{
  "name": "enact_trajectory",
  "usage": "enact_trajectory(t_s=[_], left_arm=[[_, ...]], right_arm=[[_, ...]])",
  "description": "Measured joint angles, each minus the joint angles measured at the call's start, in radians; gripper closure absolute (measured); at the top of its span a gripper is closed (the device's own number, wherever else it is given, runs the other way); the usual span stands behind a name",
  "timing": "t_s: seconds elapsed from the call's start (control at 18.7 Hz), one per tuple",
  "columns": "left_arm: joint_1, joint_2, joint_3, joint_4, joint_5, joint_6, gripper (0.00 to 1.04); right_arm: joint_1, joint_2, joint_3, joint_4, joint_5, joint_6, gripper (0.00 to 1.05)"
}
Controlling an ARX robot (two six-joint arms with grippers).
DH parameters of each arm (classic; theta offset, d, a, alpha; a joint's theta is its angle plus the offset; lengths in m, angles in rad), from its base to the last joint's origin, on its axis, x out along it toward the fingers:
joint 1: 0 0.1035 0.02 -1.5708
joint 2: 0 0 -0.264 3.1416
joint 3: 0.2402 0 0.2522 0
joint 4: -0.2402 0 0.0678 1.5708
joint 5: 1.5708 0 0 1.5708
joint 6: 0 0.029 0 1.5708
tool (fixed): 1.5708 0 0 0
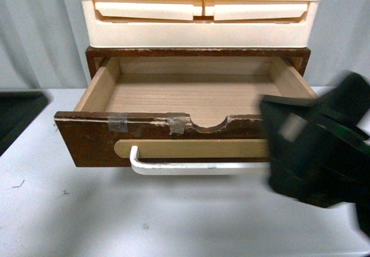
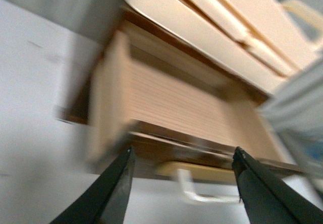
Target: Open drawer
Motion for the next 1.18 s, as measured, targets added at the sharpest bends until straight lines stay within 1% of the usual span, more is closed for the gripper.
enact_trajectory(t_s=[0.05,0.11,0.16,0.21,0.27,0.32,0.48,0.53,0.59,0.8,0.85,0.91,1.18], left_arm=[[0.051,-0.041,-0.057,0.047,-0.171,0.214,0.59],[0.08,-0.102,-0.06,0.037,-0.208,0.337,0.68],[0.087,-0.172,-0.06,0.009,-0.18,0.447,0.78],[0.102,-0.229,-0.073,-0.043,-0.15,0.521,0.91],[0.127,-0.274,-0.093,-0.092,-0.146,0.549,1.02],[0.146,-0.323,-0.106,-0.134,-0.134,0.562,1.03],[0.178,-0.469,-0.112,-0.243,-0.09,0.582,1.03],[0.229,-0.515,-0.12,-0.292,-0.025,0.582,1.03],[0.275,-0.555,-0.122,-0.334,-0.003,0.582,1.03],[0.275,-0.713,-0.122,-0.473,0.009,0.582,1.03],[0.275,-0.747,-0.122,-0.505,0.009,0.582,1.03],[0.275,-0.792,-0.122,-0.546,0.009,0.582,1.03],[0.275,-0.915,-0.122,-0.669,0.009,0.582,1.03]], right_arm=[[-0.071,-0.077,-0.062,0.032,0.137,-0.188,0.47],[-0.127,-0.152,-0.087,0.016,0.161,-0.317,0.56],[-0.161,-0.237,-0.12,-0.027,0.116,-0.443,0.69],[-0.202,-0.308,-0.156,-0.082,0.061,-0.507,0.82],[-0.248,-0.37,-0.179,-0.129,0.028,-0.537,0.92],[-0.28,-0.425,-0.19,-0.167,0.002,-0.553,1.02],[-0.364,-0.6,-0.219,-0.296,-0.089,-0.575,1.03],[-0.391,-0.653,-0.228,-0.346,-0.113,-0.577,1.03],[-0.416,-0.705,-0.234,-0.391,-0.14,-0.577,1.03],[-0.494,-0.901,-0.236,-0.564,-0.215,-0.578,1.03],[-0.526,-0.941,-0.236,-0.601,-0.268,-0.577,1.03],[-0.609,-0.99,-0.236,-0.647,-0.32,-0.578,1.03],[-0.609,-1.135,-0.236,-0.786,-0.336,-0.578,1.03]])
